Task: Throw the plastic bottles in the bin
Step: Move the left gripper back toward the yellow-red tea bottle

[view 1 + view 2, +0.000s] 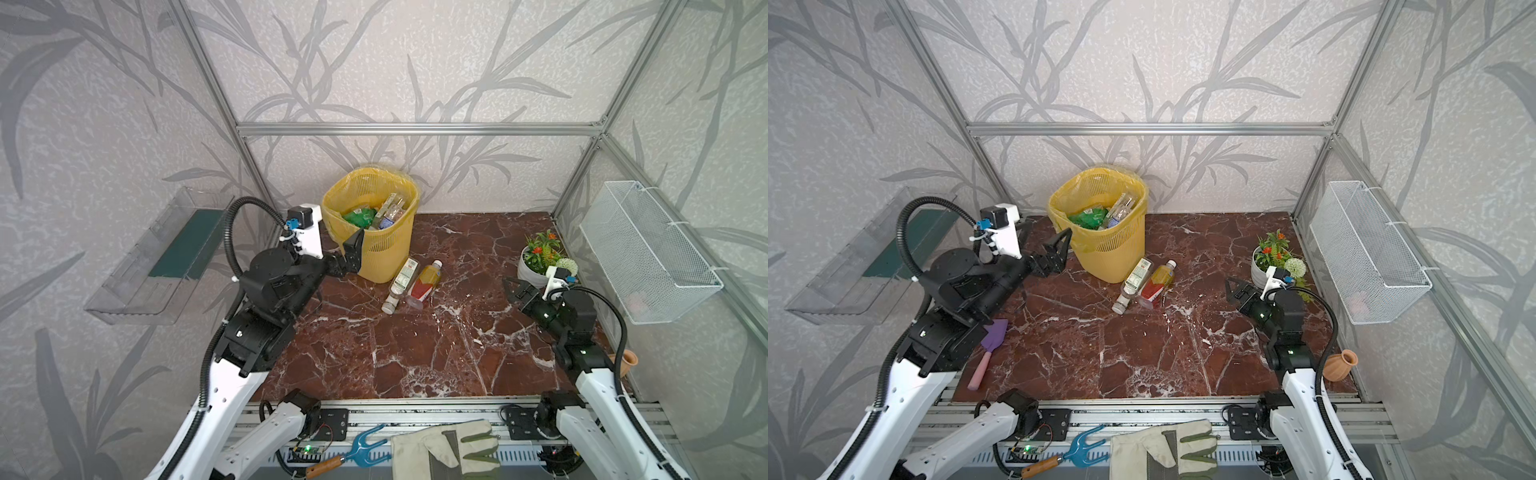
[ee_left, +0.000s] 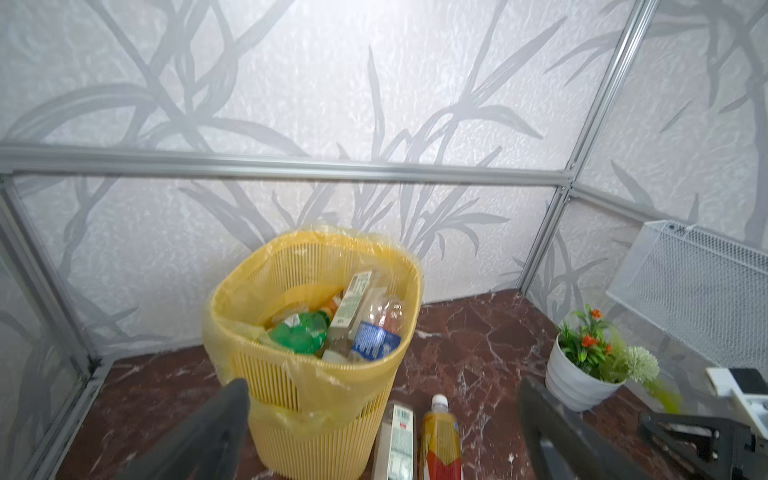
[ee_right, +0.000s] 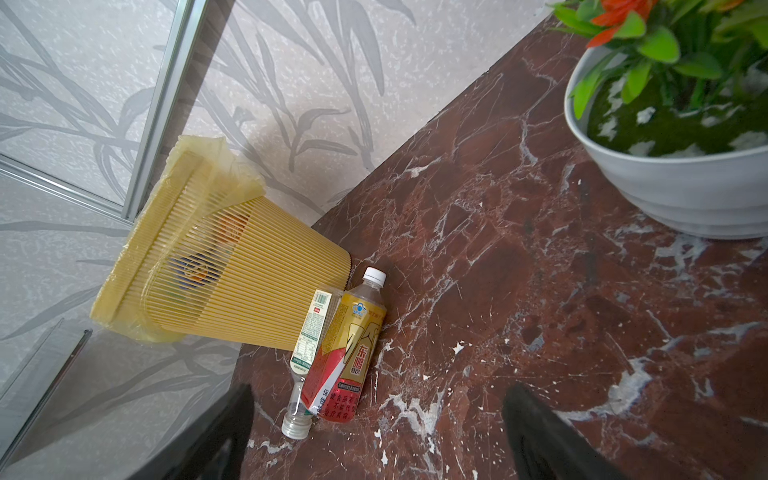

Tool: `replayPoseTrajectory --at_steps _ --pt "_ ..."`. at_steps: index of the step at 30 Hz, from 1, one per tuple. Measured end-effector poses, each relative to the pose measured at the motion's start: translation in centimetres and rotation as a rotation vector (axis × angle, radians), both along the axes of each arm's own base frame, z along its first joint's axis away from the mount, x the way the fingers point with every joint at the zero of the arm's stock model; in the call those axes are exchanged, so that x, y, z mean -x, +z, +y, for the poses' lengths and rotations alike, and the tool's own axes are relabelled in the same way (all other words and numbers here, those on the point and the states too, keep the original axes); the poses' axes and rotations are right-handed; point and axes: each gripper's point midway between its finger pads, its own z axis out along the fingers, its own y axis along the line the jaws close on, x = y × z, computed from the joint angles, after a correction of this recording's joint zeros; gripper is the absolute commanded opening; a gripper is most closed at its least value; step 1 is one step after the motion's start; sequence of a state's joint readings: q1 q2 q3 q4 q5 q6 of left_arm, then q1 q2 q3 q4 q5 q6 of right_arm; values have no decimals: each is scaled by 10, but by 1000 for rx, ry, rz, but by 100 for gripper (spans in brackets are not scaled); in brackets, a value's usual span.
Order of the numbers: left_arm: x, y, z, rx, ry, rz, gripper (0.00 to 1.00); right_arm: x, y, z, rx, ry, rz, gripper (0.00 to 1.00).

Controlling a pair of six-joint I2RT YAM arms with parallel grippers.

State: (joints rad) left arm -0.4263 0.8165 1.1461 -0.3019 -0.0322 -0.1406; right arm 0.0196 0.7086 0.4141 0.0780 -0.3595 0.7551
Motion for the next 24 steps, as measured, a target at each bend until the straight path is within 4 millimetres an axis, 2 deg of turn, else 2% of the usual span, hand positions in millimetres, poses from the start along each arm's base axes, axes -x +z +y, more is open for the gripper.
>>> replayPoseTrajectory --at_steps 7,11,17,24 --pt "18 -96 19 40 74 166 99 -3 -4 11 -5 33 27 93" --pt "21 -119 22 79 93 224 99 -3 -9 27 3 78 50 93" --pt "21 -157 15 74 92 330 99 -8 -22 48 23 124 93 93" --pt "24 -199 -16 -9 28 434 99 -13 -33 53 29 118 127 93"
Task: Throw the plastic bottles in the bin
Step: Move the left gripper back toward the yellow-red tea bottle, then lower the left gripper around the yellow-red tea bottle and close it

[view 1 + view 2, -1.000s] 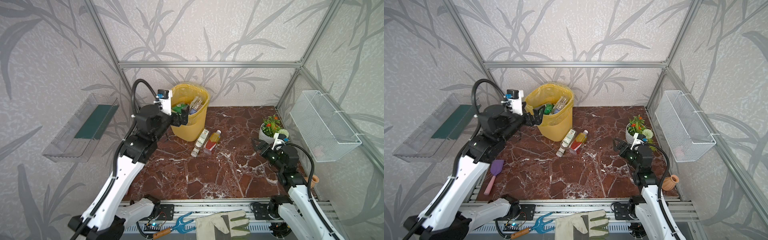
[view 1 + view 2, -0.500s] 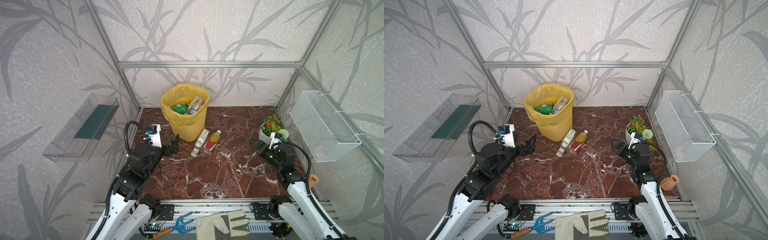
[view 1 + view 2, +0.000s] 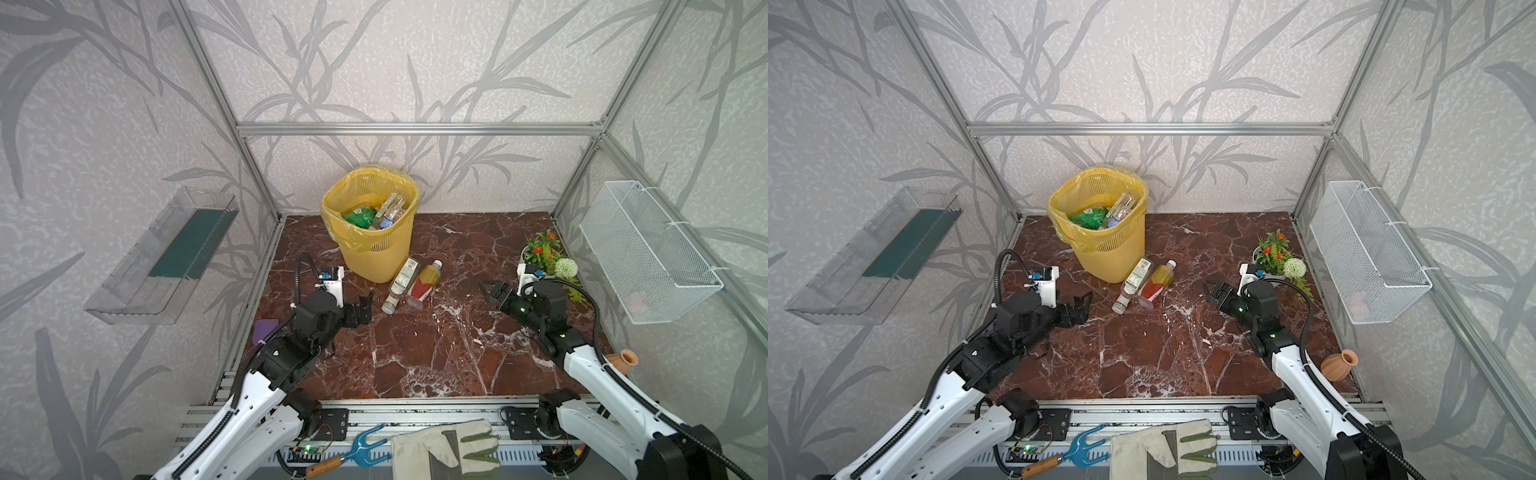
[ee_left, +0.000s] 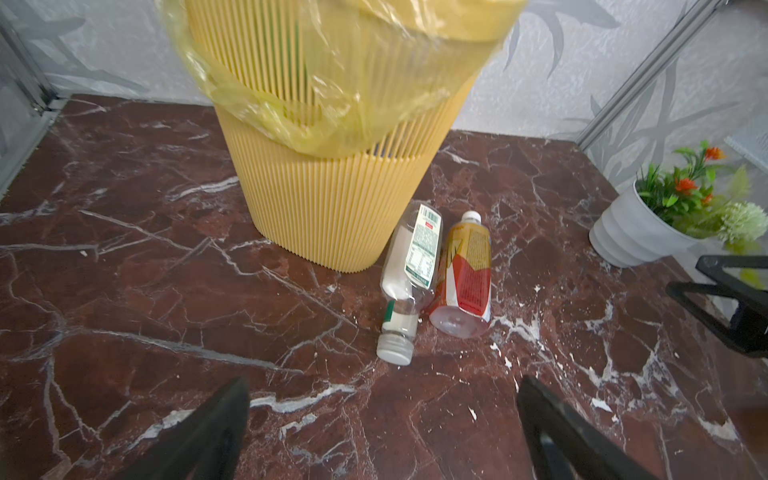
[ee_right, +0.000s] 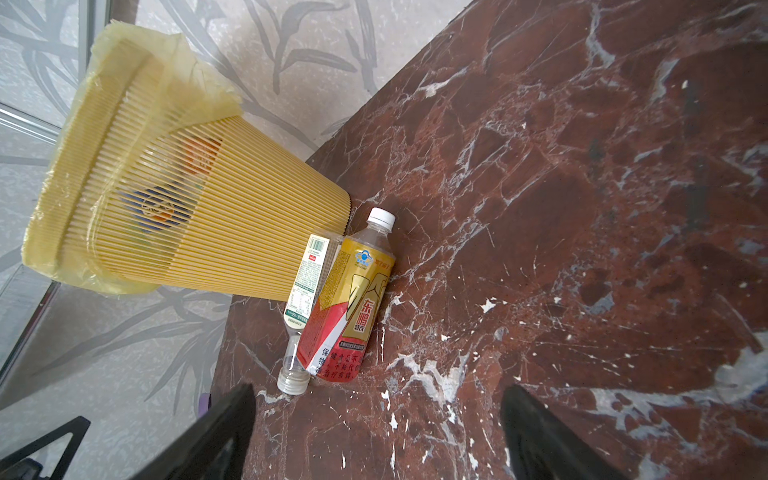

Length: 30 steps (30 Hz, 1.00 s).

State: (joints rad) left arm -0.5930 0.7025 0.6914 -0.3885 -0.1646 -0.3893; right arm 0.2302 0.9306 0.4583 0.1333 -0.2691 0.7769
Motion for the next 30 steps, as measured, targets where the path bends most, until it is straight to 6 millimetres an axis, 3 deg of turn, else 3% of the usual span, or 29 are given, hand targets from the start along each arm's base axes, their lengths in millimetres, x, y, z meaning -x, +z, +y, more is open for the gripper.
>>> replayPoseTrajectory --at_steps 9,13,19,30 --pt "-18 -52 -70 -184 -129 149 99 5 14 -18 29 -72 -45 99" --pt "-41 -59 -108 -247 -179 188 99 9 21 -42 21 -141 -71 99" --pt "-68 -74 -155 -296 -255 238 99 19 11 -75 9 -228 -45 99" --pt "-102 -137 -202 -418 -321 379 94 26 -2 -77 -15 -216 -12 99"
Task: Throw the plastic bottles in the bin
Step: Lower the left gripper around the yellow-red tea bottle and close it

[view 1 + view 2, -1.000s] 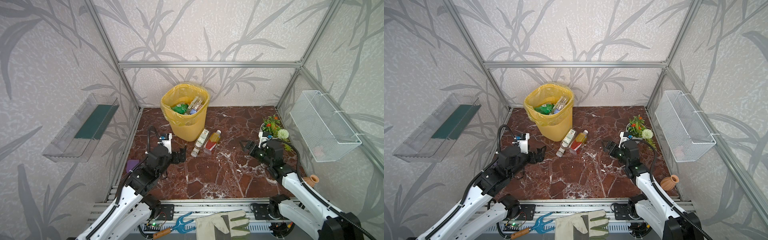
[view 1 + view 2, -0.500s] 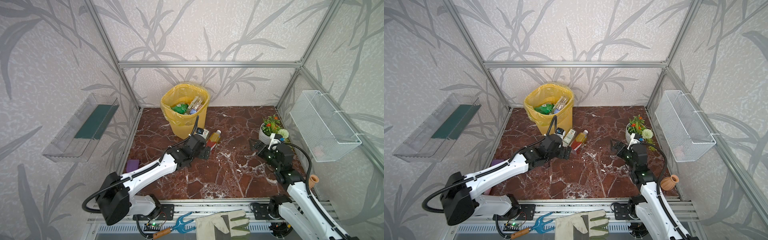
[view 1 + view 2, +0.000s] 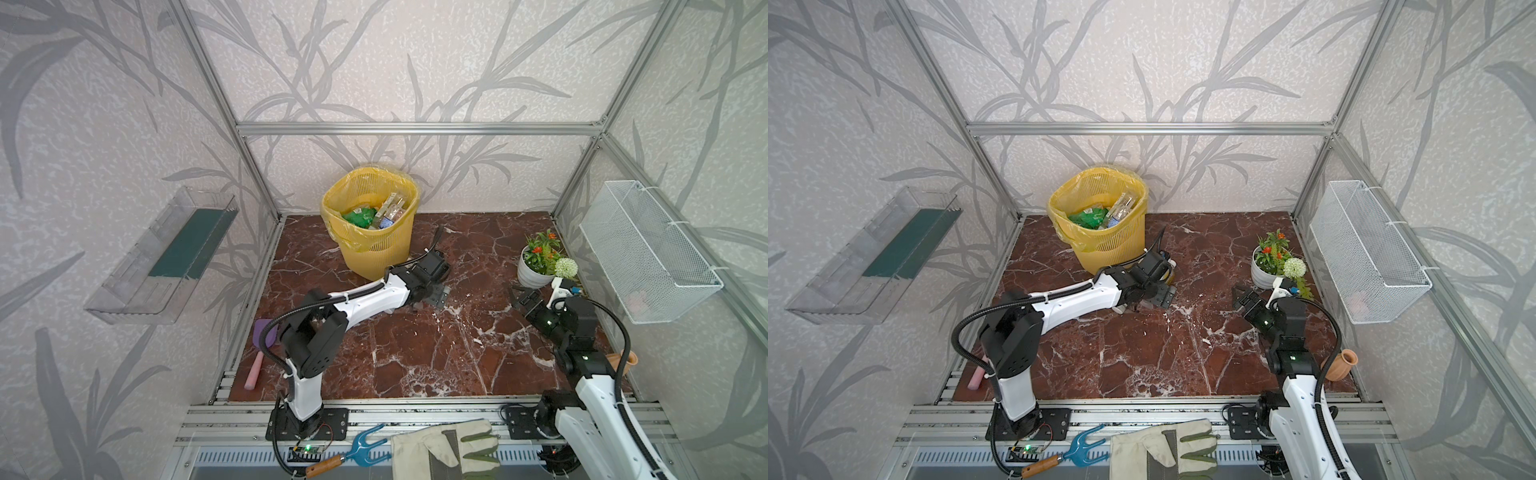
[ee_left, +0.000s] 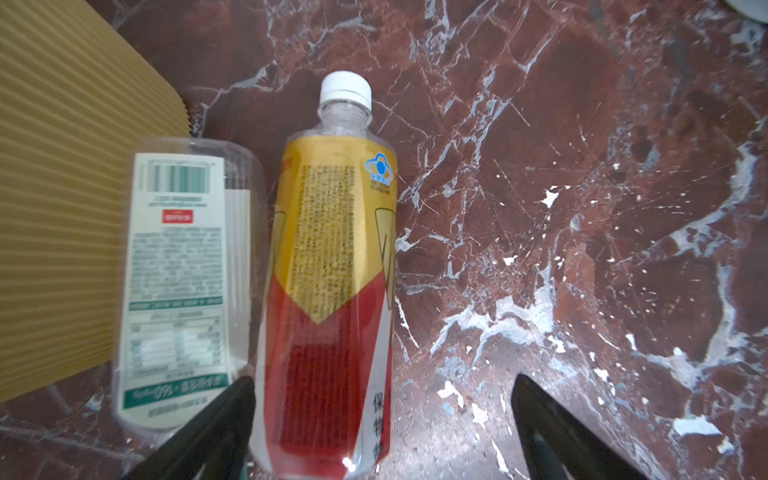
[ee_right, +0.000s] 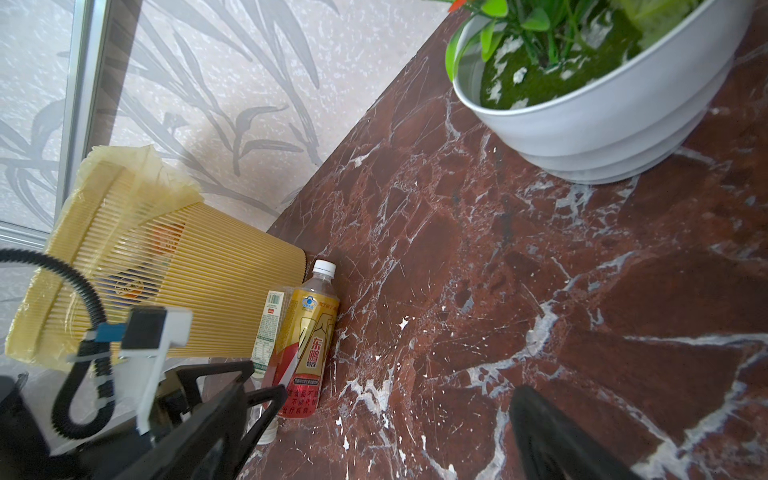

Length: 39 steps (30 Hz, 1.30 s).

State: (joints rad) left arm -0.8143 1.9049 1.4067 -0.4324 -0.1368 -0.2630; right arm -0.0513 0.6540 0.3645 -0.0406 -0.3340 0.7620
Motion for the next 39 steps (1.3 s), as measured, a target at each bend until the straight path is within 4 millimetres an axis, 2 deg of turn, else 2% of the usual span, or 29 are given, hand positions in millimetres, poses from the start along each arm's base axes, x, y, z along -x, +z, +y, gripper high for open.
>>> replayPoseTrajectory --at_steps 2,6,11,16,21,24,26,30,33,36,39 --pt "-4 -10 -2 -28 -1 10 94 0 0 0 -2 3 0 99" --pt "-15 -13 -3 -59 10 -9 94 0 0 -1 -4 3 1 99" --pt "-13 -27 -3 -92 -8 13 85 1 -2 -1 -8 4 4 99" --pt "-10 -44 -3 -115 -22 49 84 2 -4 -1 -12 10 11 99" --pt "-8 -56 -5 -127 -35 74 70 2 -4 -2 -12 7 11 99" --pt "-7 -57 -8 -113 -44 83 60 2 -4 -1 -14 8 11 99" --pt "-7 -57 -11 -98 -45 85 57 2 -4 -1 -15 12 10 99" --pt "-2 -53 -14 -70 -56 81 56 2 -3 -1 -15 11 7 99" --pt "6 -44 -11 -52 -58 72 55 2 -4 -1 -17 12 9 99" --pt "13 -19 -9 -6 -58 37 56 3 -6 0 -22 15 15 99" --pt "18 22 -9 67 -61 -39 56 3 -7 1 -25 19 15 98"
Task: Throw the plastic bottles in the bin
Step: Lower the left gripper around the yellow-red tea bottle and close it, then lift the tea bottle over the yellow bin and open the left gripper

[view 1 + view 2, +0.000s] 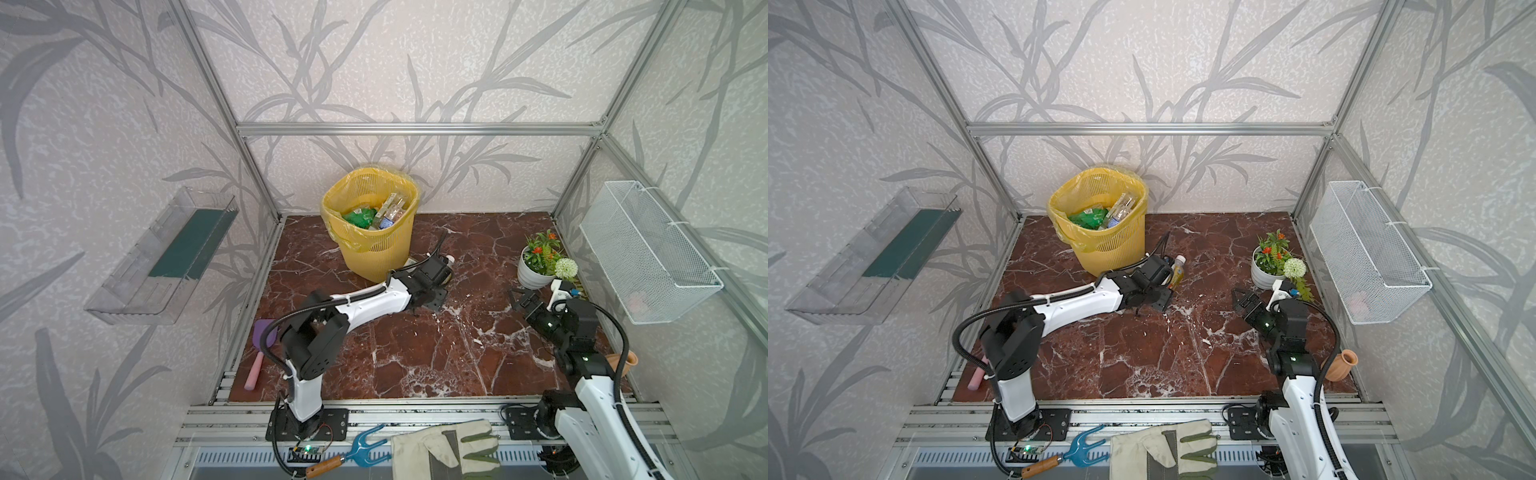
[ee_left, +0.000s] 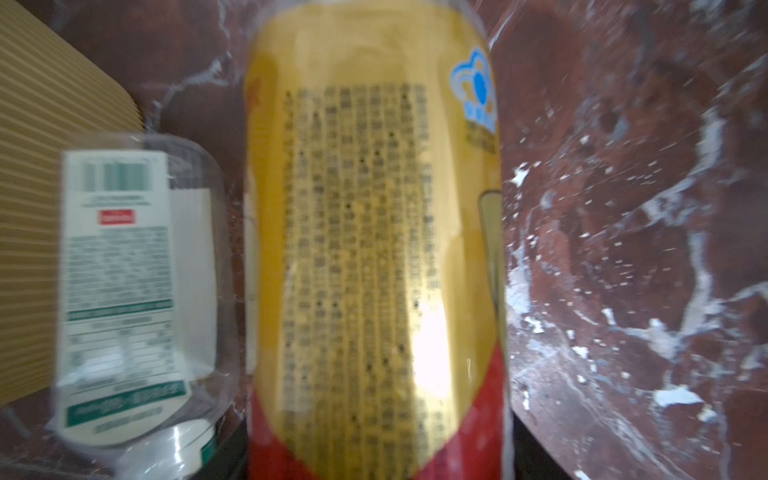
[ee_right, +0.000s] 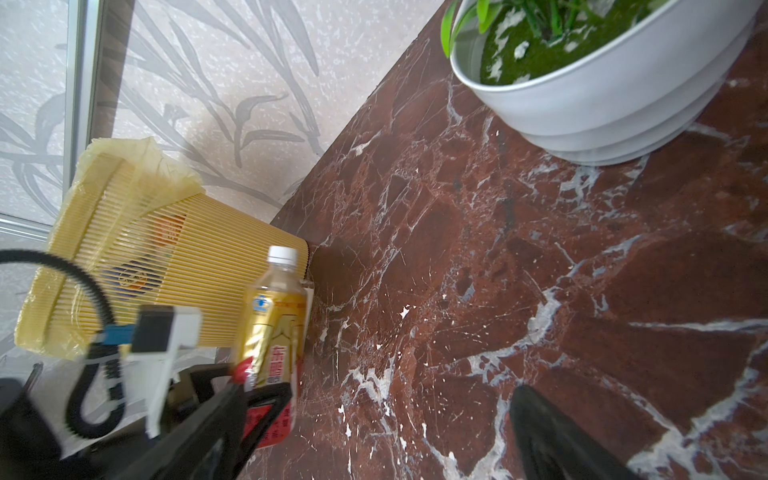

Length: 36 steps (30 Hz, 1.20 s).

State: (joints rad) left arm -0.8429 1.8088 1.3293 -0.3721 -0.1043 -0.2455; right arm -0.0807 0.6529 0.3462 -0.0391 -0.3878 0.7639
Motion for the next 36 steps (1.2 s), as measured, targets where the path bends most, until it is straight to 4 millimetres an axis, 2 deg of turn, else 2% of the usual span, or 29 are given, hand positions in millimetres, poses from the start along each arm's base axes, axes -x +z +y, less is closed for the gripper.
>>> replayPoseTrajectory --at_steps 5,8,13,16,19,21,24,26,30,33,35,36 --pt "17 73 0 116 -13 -165 56 0 2 2 -9 12 -7 97" --pt "37 115 7 169 -14 -285 55 0 3 4 -16 21 -12 96" --pt "68 181 40 253 20 -499 53 -3 5 6 -36 29 -22 95" --pt "77 217 65 304 63 -614 52 -5 2 7 -53 26 -22 94" --pt "82 244 84 334 103 -706 53 -7 -1 8 -72 29 -13 94" --pt "81 254 94 324 128 -750 53 -9 -1 9 -80 32 -12 93" --pt "70 262 105 277 170 -780 50 -10 1 10 -90 35 -17 93" --pt "49 271 115 244 215 -788 50 -10 2 10 -91 36 -21 93" --pt "-19 302 150 220 332 -779 55 -10 4 12 -95 41 -27 93" --pt "-70 321 170 206 393 -726 71 -8 8 13 -91 47 -39 93" --pt "-85 317 167 194 384 -675 99 -6 13 13 -87 48 -54 93" --pt "-87 307 163 189 375 -642 99 -5 15 12 -84 47 -61 94"
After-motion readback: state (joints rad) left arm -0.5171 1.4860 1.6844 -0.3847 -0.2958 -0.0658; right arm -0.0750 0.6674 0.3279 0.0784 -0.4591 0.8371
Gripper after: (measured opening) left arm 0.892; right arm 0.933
